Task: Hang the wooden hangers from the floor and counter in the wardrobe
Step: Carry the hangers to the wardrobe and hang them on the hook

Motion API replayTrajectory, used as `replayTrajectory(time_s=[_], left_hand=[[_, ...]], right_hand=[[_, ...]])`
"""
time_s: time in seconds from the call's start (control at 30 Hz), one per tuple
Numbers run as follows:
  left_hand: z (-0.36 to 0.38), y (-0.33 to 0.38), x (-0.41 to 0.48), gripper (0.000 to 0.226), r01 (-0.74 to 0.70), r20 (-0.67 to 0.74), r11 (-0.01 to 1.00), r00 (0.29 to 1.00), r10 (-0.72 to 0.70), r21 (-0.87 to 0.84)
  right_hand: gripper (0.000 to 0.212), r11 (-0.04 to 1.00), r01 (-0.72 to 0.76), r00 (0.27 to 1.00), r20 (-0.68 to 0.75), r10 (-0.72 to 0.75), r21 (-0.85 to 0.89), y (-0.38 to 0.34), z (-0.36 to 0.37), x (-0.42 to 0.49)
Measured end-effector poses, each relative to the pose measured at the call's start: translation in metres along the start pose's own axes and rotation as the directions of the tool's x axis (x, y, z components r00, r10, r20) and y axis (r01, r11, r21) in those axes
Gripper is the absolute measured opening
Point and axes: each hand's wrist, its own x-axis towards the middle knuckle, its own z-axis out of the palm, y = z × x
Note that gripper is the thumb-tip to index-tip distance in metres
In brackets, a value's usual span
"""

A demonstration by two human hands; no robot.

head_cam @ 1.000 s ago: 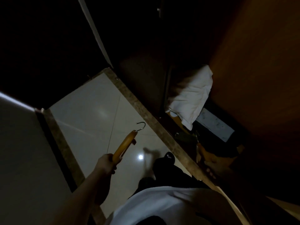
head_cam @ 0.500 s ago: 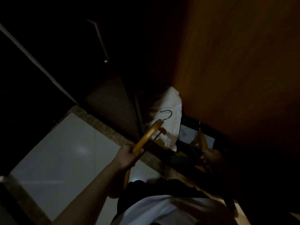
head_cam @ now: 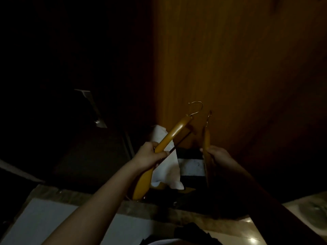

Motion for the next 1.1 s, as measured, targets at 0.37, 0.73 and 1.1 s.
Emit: replayTrajectory(time_s=[0.37, 0.73, 1.1], left_hand=[[-0.016, 0.057, -0.011, 0.021, -0.269, 0.124, 0.961, 0.958, 0.260, 0.062], [-0.041, 0.116, -0.023, 0.033, -0.430, 0.193, 0.903, 0.885, 0.424, -0.012], [-0.065, 0.177, -0.027, 0.054, -0.438, 0.250, 0.898, 0.867, 0.431, -0.028]], right_hand=[[0.023, 0.934, 0.143, 0.990, -0.036, -0.139, 0.329, -0.049, 0.061, -0.051], [0.051, 0.881, 0.412, 0.902, -0.239, -0.359, 0.231, -0.102, 0.070, -0.081], [0.024, 0.792, 0.597, 0.780, -0.140, -0.610, -0.130, -0.161, 0.056, -0.102]])
